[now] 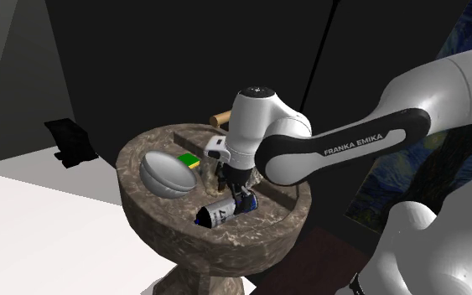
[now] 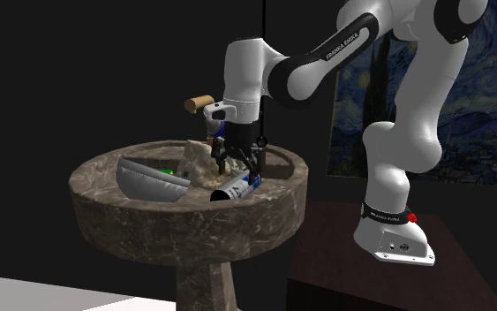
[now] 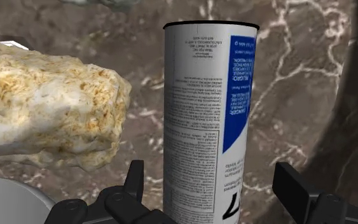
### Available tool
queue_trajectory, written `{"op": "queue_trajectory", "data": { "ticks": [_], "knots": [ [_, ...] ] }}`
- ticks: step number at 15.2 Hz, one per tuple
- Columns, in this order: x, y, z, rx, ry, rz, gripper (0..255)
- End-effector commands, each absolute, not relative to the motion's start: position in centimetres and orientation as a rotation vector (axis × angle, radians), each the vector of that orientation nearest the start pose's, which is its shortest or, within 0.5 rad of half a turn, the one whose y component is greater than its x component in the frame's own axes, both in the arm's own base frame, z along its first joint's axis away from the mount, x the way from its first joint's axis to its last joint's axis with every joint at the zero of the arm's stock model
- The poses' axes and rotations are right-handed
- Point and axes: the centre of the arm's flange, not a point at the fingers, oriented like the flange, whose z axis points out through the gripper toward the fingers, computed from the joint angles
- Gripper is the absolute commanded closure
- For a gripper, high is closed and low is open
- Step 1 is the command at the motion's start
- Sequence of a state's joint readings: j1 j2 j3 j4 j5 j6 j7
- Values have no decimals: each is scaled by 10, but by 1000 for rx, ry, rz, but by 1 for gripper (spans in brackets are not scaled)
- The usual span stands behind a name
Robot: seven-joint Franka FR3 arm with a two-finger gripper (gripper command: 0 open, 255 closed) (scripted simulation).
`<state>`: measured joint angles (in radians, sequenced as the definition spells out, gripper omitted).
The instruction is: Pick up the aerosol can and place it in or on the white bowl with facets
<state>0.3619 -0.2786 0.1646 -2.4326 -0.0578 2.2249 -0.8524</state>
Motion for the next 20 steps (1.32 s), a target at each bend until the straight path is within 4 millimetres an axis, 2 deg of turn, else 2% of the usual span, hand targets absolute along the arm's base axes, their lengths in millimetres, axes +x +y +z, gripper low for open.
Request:
{"op": "queue_trajectory", "data": {
  "ticks": [1,6,13,14,20],
  "knots": [
    [394,229,404,-2461,-2112,-84,0],
    [397,228,380,-2461,-2112,-84,0],
    [396,228,380,-2461,-2112,-84,0],
    [396,228,380,-2461,-2112,-84,255],
    [397,228,380,-2461,-2112,-84,255]
  ]
}}
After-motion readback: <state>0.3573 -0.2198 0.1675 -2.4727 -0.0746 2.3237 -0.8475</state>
